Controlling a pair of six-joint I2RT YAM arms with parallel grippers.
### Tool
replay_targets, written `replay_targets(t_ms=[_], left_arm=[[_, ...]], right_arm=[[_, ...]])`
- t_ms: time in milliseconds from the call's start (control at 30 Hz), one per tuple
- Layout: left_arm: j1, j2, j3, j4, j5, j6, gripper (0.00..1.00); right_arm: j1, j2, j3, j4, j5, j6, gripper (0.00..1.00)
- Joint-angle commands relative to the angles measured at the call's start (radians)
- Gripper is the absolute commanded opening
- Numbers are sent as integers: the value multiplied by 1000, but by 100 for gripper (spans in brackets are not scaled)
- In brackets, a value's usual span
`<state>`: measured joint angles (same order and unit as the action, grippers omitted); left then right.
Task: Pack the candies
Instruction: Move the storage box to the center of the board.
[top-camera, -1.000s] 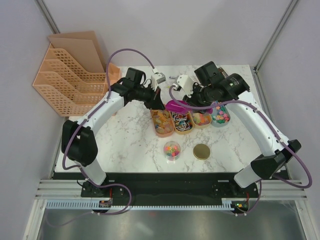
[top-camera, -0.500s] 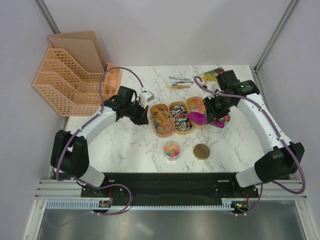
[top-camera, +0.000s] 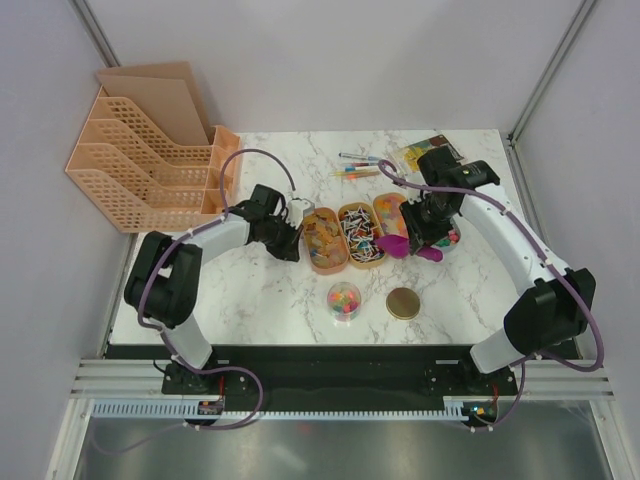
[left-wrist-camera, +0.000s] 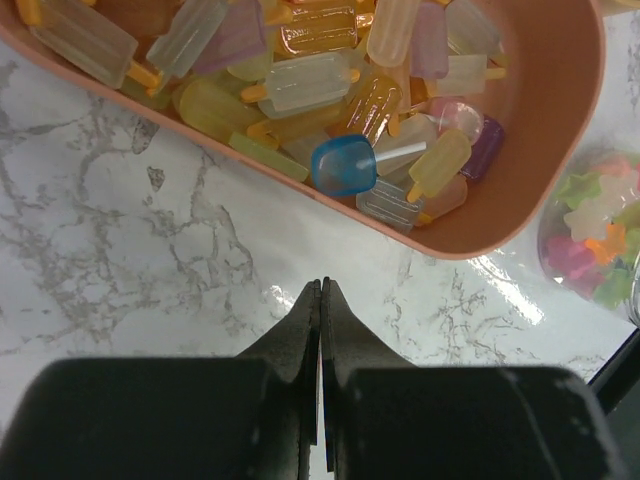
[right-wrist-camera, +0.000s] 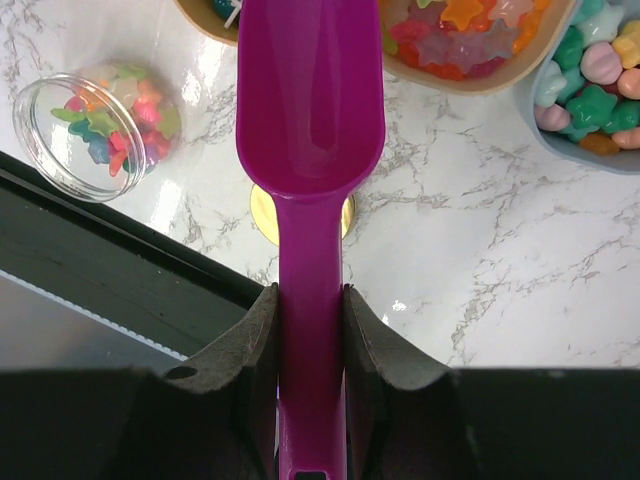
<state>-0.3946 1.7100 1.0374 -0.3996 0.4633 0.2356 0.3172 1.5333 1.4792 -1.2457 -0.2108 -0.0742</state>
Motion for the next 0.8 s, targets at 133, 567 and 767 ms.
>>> replay_targets(t_ms=[133, 567, 767], left_arm=[[-50, 100, 99, 59, 24, -19, 2], [-217, 237, 265, 44, 51, 2, 2], [-224, 217, 300, -41, 31, -5, 37]], right_arm=[[45, -9, 7, 0, 86, 10, 0], [42, -7, 7, -18, 200, -56, 0], [37, -4, -13, -47, 257, -127, 0]])
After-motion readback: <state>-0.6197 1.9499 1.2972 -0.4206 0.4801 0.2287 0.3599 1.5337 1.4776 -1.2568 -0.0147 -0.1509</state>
